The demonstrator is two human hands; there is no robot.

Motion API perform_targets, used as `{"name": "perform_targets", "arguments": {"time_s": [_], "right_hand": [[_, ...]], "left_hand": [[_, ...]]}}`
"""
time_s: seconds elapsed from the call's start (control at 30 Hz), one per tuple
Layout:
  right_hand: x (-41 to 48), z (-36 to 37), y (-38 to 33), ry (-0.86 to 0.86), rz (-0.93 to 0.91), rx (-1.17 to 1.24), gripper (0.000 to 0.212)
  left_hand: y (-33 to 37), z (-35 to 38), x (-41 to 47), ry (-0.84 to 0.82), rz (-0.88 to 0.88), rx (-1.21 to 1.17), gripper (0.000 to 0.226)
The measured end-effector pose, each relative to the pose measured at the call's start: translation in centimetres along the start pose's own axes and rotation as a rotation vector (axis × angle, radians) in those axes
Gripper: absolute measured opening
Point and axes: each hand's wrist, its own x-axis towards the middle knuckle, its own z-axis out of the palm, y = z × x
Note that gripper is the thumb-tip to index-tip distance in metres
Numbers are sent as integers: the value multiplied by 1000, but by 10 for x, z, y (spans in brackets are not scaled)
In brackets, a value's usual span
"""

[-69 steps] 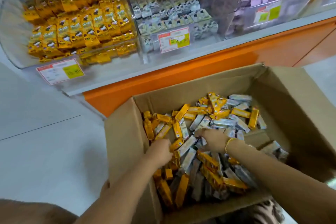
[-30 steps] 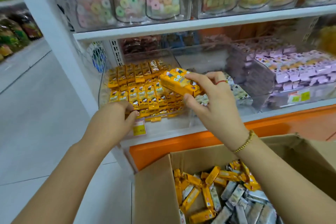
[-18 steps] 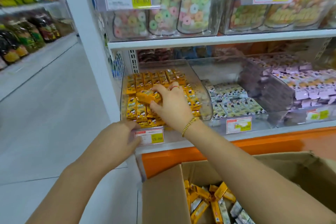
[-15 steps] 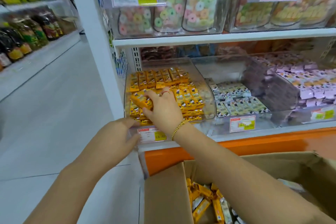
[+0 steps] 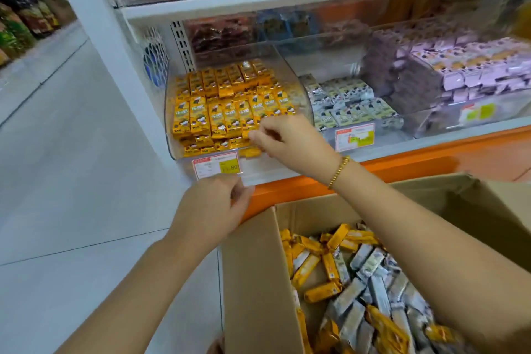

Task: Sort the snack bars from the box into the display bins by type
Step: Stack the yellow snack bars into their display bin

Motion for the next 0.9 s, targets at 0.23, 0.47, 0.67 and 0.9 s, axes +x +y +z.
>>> {"name": "perform_targets", "arguments": {"time_s": [0.23,0.47,0.67,0.9], "right_hand": [[-108,10,124,-432,283,-175,31],[-160,84,204,-708,600,-114,72],[-157,168,219,-768,663,-76,81],[-155,211,225,-683,754,-11,53]], "left_hand": [[20,112,-14,-323,-77,42,32],[-14,171,-45,-670,-341,-132,106],[-23,180,-44,-734,-345,-223,106],[-26,185,-43,-754,-401,-368,104]]}}
